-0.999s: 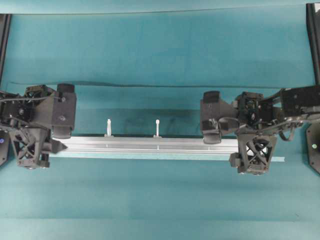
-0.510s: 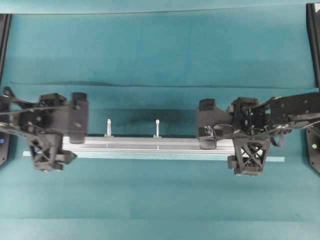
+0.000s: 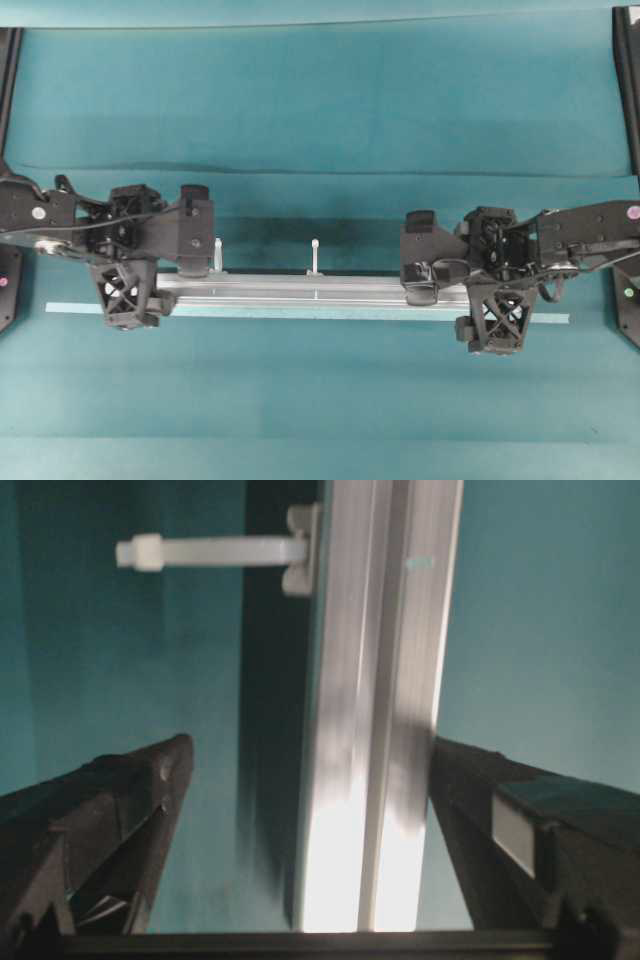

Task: Lift the large metal rail with both hands.
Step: 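Close both grippers on the rail near its left and right ends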

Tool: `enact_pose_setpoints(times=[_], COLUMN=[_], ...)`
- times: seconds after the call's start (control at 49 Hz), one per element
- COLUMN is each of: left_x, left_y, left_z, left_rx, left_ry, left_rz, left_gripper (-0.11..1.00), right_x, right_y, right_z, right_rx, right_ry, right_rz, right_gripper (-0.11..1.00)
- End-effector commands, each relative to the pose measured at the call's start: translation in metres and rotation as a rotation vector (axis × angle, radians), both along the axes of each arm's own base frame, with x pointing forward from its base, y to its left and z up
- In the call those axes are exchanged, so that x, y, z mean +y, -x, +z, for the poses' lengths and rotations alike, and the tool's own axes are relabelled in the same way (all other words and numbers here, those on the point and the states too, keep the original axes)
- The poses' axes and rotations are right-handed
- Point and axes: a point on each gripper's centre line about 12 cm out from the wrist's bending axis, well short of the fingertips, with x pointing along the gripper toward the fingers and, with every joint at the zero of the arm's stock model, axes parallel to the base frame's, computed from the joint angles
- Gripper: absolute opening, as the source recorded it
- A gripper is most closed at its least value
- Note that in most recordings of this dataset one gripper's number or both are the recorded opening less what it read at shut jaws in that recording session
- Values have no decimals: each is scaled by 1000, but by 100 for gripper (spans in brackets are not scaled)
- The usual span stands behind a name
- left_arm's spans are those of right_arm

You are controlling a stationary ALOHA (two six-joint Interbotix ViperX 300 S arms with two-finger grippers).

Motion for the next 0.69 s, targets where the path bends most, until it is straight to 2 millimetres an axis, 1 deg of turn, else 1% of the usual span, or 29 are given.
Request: enact_pose_setpoints(times=[0.0, 0.102, 0.265, 0.449, 0.673], left_x=[-1, -2, -2, -2, -4], left_y=[-4, -5, -11, -13, -16], left_z=[-2, -9, -15, -23, -23], left_rx=[-20, -26, -45, -31, -49], left_ry=[1, 3, 1, 1, 4], left_rz=[3, 5, -5, -5, -6], left_gripper=[98, 98, 98, 98, 98], right_x=[0, 0, -2, -3, -3], right_y=[-2, -3, -6, -9, -10], right_z=[-8, -17, -28, -32, -32], right_rx=[7, 15, 15, 3, 0], right_ry=[4, 5, 12, 14, 14], right_rz=[6, 4, 5, 1, -2], right_gripper=[96, 96, 96, 96, 96])
